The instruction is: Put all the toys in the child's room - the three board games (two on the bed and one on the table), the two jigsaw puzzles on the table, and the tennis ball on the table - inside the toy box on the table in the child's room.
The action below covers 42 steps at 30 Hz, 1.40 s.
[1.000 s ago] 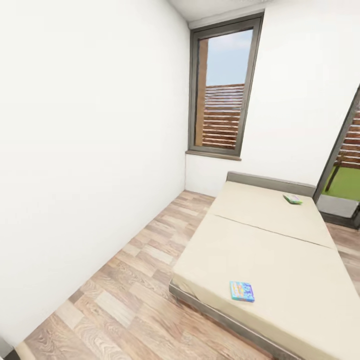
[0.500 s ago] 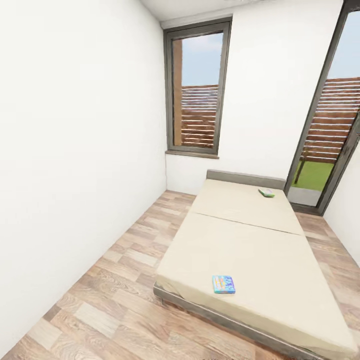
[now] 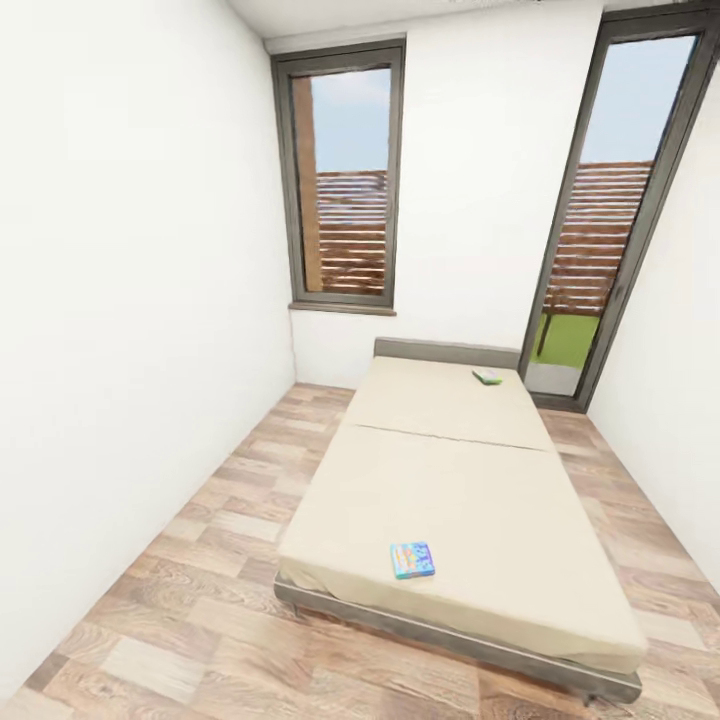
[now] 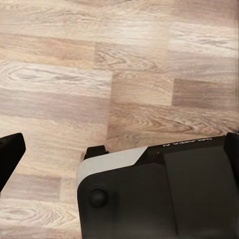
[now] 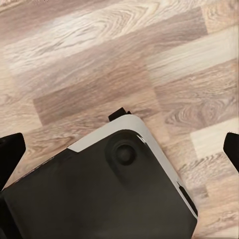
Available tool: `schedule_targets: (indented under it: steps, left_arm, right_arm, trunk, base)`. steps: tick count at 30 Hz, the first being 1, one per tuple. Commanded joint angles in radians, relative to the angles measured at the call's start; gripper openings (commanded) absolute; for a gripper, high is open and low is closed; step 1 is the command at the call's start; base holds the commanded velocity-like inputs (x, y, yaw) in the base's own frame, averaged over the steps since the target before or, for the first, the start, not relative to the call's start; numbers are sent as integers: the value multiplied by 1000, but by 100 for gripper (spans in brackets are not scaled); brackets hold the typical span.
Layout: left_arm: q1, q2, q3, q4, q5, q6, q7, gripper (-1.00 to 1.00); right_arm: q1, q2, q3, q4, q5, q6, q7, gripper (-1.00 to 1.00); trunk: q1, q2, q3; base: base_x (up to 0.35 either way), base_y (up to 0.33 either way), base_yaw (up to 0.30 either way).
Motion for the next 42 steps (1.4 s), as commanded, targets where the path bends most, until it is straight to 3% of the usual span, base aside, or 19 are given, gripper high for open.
schedule_targets:
  steps: [1,42]
  left_arm:
    - [-1,0,-6,-1,-1,0,5,100]
    - [-1,1,-6,-1,-1,0,7,100]
  right_arm:
    - [-1,0,-1,1,-2,-3,1,100]
    - [-1,1,-1,1,7,-9,-4,100]
  trunk:
    - [1,-2,-2]
    - [1,-2,-4]
  base:
    - [0,0,-280]
    - [10,-8,-269]
